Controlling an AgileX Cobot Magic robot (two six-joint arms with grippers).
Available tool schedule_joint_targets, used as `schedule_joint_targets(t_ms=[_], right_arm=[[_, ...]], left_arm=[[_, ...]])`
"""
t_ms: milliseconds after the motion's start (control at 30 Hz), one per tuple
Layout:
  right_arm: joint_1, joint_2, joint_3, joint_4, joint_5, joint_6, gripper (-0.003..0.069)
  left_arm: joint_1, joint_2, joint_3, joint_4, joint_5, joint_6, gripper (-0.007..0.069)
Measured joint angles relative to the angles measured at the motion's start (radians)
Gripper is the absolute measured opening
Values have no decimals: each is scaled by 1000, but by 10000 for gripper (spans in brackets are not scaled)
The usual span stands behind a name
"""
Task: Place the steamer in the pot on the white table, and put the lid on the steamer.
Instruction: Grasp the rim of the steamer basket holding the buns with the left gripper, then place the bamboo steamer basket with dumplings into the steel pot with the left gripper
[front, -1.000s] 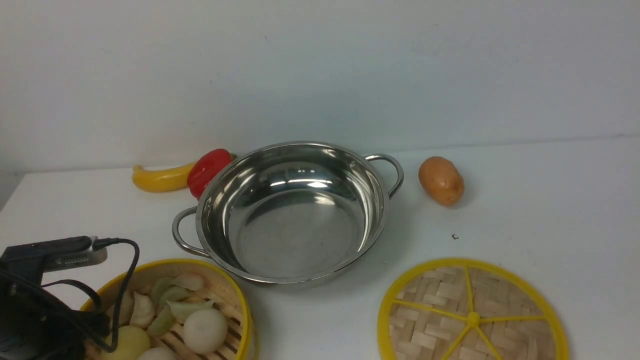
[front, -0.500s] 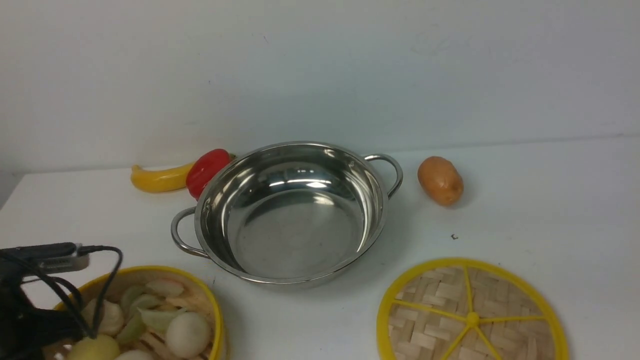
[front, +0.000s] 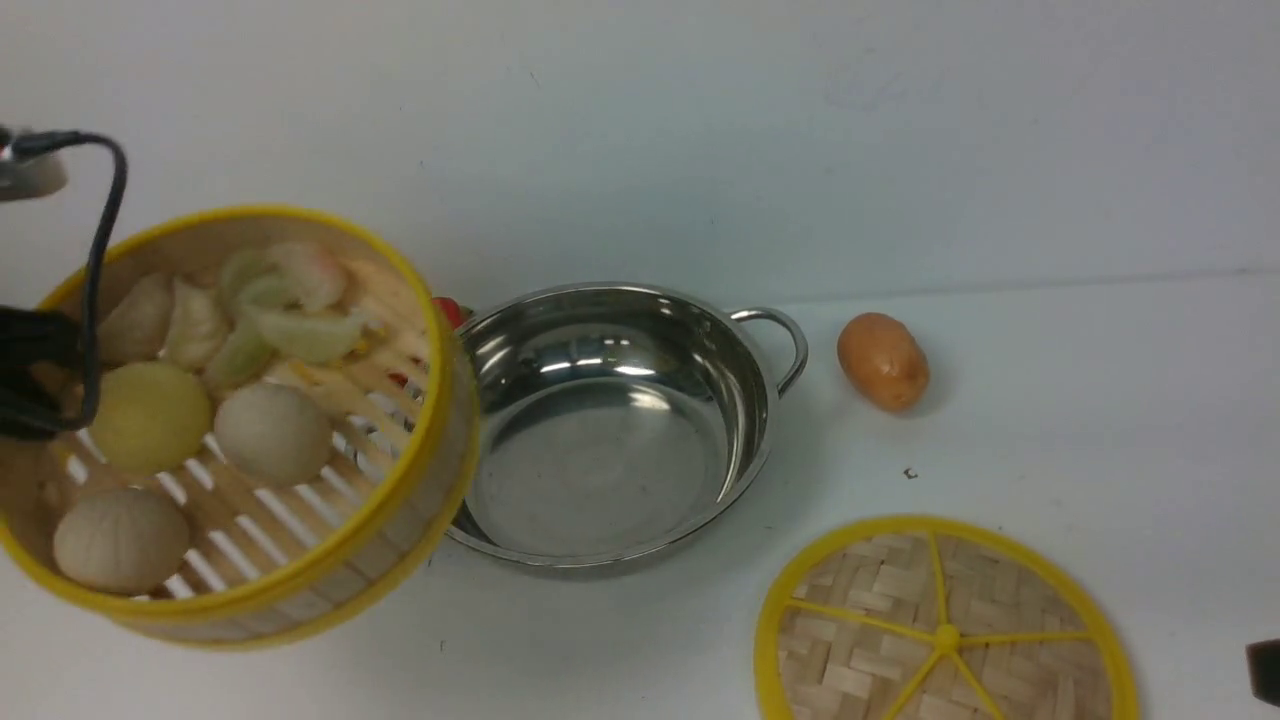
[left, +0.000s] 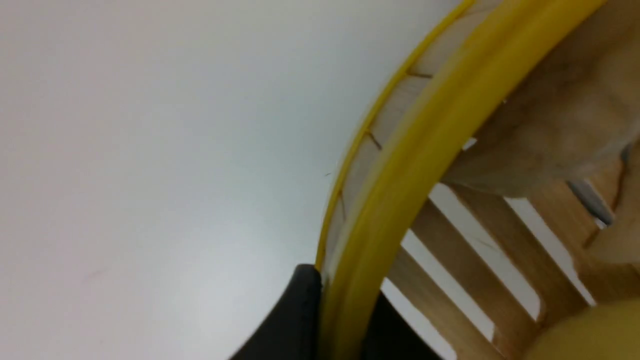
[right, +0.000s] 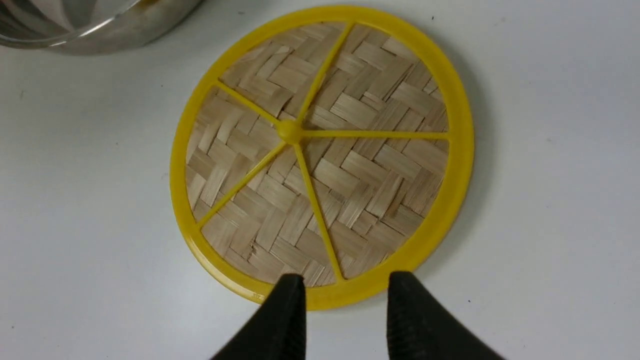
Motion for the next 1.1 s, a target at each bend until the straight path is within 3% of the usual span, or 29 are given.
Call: schedule_joint_targets(t_ms=[333, 467, 800, 1100], right_arm=[[0, 4, 0, 1, 33, 0, 244], [0, 4, 0, 1, 37, 0, 244], [0, 4, 0, 1, 61, 0, 244], [0, 4, 0, 1, 61, 0, 244]], left_arm=[[-287, 357, -300, 9, -10, -55, 34], [-348, 482, -414, 11, -8, -61, 34], [-377, 745, -735, 43, 67, -97, 34], [-378, 839, -766, 83, 110, -122, 34]])
